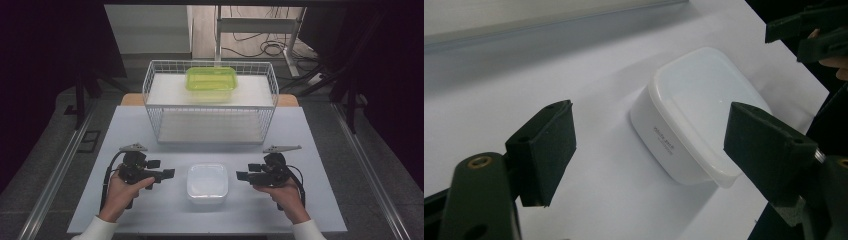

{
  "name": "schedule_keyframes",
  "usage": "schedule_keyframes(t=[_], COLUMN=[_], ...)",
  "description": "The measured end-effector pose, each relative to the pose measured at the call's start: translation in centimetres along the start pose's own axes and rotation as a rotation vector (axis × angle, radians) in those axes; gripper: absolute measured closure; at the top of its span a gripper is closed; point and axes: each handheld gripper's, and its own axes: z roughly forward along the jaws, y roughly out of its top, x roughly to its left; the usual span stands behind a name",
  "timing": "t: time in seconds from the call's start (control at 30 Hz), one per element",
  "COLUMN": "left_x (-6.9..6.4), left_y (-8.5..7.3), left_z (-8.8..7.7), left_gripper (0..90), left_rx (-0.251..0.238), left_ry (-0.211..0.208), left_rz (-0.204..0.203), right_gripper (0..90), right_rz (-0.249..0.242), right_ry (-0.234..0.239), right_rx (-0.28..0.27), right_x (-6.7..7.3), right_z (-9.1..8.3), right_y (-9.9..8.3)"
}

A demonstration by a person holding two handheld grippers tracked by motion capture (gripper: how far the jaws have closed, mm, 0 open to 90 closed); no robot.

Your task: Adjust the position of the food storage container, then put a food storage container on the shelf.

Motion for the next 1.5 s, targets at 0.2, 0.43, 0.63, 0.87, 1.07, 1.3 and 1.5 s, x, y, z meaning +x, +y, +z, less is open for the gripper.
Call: schedule_keyframes(t=[0.2, 0.43, 0.63, 0.87, 1.07, 1.3, 1.5], left_x=[-0.2, -0.2, -0.2, -0.6, -0.9, -0.6, -0.8], left_y=[-0.1, -0.2, -0.5, -0.9, -1.2, -1.7, -1.7], left_z=[0.2, 0.2, 0.2, 1.2, 2.4, 3.4, 4.1], left_gripper=[20.3, 20.7, 21.0, 21.1, 22.5, 26.0, 31.1], left_rx=[0.009, 0.002, -0.015, -0.017, 0.008, 0.004, 0.009], left_ry=[-0.005, -0.002, 0.003, -0.016, -0.046, -0.099, -0.106], left_rz=[0.006, -0.001, -0.012, -0.027, -0.064, -0.141, -0.165], right_gripper=[30.9, 30.9, 30.9, 33.3, 34.0, 34.1, 36.9], right_rz=[0.030, 0.033, 0.036, 0.046, 0.050, 0.057, 0.074], right_ry=[0.040, 0.040, 0.040, 0.039, 0.052, 0.063, 0.075], right_rx=[-0.017, 0.000, 0.005, 0.004, 0.025, 0.034, 0.041], right_x=[-0.1, 0.0, 0.1, 0.5, 0.7, 0.9, 0.9], right_z=[0.0, 0.4, 0.6, 1.4, 2.1, 2.7, 3.1], right_y=[0.0, -0.1, -0.1, 0.0, -0.4, -0.6, -0.7])
